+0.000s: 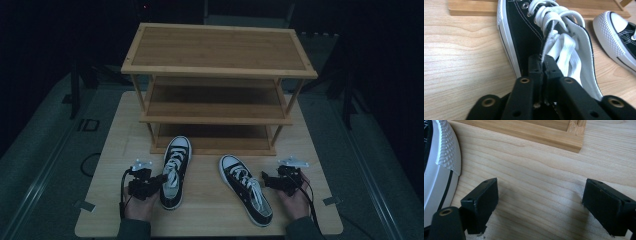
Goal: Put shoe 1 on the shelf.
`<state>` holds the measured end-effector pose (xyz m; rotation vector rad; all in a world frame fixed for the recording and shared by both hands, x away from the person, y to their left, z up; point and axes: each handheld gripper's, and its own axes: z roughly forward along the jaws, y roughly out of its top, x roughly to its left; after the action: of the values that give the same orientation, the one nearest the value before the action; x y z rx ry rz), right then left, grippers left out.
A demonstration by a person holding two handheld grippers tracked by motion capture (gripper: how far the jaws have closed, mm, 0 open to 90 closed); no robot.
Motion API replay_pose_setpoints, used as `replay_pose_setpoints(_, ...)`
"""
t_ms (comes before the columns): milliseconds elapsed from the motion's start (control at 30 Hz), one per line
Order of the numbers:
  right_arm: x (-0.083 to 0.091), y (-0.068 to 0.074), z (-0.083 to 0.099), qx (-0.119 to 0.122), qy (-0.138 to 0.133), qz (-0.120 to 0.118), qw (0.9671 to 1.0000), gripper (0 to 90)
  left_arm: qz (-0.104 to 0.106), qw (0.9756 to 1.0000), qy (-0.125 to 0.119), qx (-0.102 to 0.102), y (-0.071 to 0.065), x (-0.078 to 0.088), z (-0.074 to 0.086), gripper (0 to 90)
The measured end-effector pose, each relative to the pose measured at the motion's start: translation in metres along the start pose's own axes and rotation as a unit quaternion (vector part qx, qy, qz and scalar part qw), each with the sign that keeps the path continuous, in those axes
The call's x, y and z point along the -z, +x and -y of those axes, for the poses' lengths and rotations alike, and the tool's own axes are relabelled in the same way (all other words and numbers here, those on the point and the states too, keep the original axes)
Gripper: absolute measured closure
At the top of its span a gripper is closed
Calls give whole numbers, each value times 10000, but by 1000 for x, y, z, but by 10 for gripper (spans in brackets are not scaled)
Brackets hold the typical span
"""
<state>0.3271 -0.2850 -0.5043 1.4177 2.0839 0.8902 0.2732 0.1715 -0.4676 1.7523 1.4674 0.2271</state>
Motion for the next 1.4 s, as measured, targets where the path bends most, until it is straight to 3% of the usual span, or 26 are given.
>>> replay_pose_setpoints(67,0,0,0,1,0,-1,10000,129,264,9993,-78,271,8,1,1,889)
replay_pose_setpoints(133,0,0,0,2,1,-2,10000,130,536,9969,-127,564,16,1,3,891)
replay_pose_setpoints(233,0,0,0,3,1,-3,10000,130,720,9943,-202,764,21,1,4,891)
replay_pose_setpoints(300,0,0,0,5,0,-5,10000,129,919,9909,-312,935,25,2,5,892)
replay_pose_setpoints(400,0,0,0,9,0,-6,10000,129,1210,9834,-568,1225,31,5,5,893)
replay_pose_setpoints(467,0,0,0,8,-1,-6,10000,130,1295,9808,-660,1300,31,7,5,894)
replay_pose_setpoints(633,0,0,0,9,-1,-7,10000,129,1322,9811,-822,1147,27,11,4,894)
replay_pose_setpoints(900,0,0,0,8,1,-7,10000,129,1599,9766,-922,1107,15,18,1,894)
replay_pose_setpoints(1233,0,0,0,-1,-1,-8,10000,129,1988,9683,-1171,962,-3,44,-10,896)
replay_pose_setpoints(1400,0,0,0,-6,0,-8,10000,129,2304,9605,-1205,995,-12,58,-14,896)
